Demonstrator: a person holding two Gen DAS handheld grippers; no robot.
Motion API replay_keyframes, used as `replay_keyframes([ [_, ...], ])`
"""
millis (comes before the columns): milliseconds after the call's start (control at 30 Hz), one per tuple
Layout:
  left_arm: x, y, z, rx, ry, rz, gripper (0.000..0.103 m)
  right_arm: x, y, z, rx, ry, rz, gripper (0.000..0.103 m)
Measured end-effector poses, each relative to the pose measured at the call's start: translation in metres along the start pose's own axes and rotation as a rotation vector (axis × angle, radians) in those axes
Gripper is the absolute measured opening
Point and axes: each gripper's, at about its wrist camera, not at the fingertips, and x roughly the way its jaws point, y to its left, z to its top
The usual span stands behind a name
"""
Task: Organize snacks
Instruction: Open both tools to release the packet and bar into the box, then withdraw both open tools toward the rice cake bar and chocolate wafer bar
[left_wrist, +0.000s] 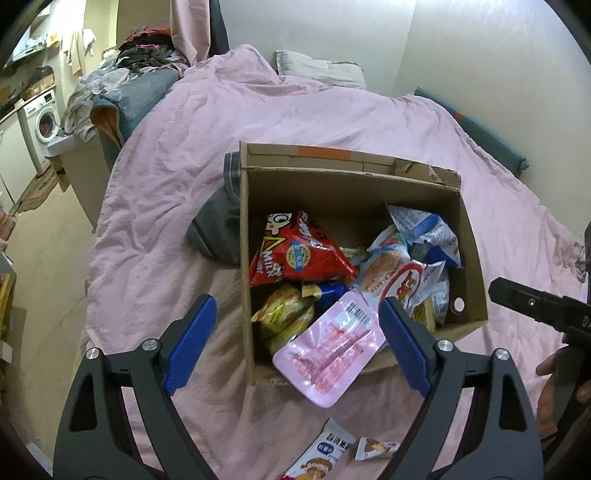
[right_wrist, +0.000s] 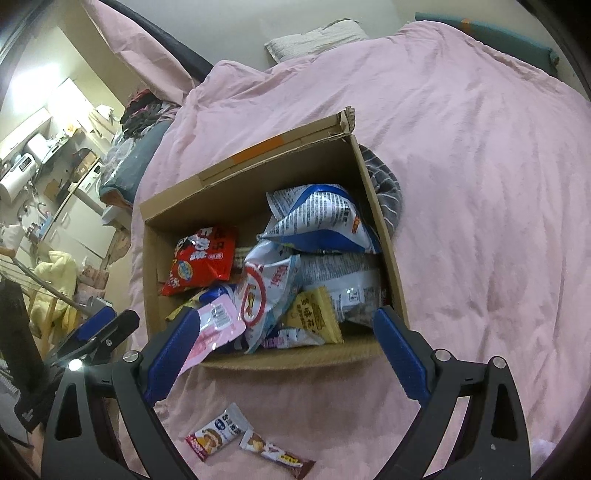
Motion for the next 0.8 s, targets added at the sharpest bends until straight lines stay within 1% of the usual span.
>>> replay_keyframes([
  [133, -0.008, 0.006, -0.006, 0.009, 0.003, 0.019, 0.087, -0.005, 0.0, -0.011, 0.008, 0.008, 0.002, 0.097],
  [233, -0.012, 0.012, -0.013, -0.006, 0.012, 0.029, 0.087, -0.008, 0.0, -0.019, 0.008, 0.017, 0.006, 0.097],
  [333, -0.015, 0.017, -0.021, -0.023, 0.03, 0.033, 0.087, -0.01, 0.002, -0.026, -0.002, 0.028, 0.005, 0.097],
  [500, -0.019, 0.018, -0.036, -0.019, 0.059, 0.047, 0.087, -0.011, 0.005, -0.039, -0.029, 0.057, 0.005, 0.097],
  [600, -0.019, 0.019, -0.045, -0.012, 0.089, 0.057, 0.087, -0.007, 0.008, -0.047, -0.06, 0.099, 0.012, 0.097],
  [800, -0.015, 0.02, -0.063, 0.008, 0.149, 0.067, 0.087, 0.007, 0.015, -0.066, -0.152, 0.181, -0.005, 0.097],
])
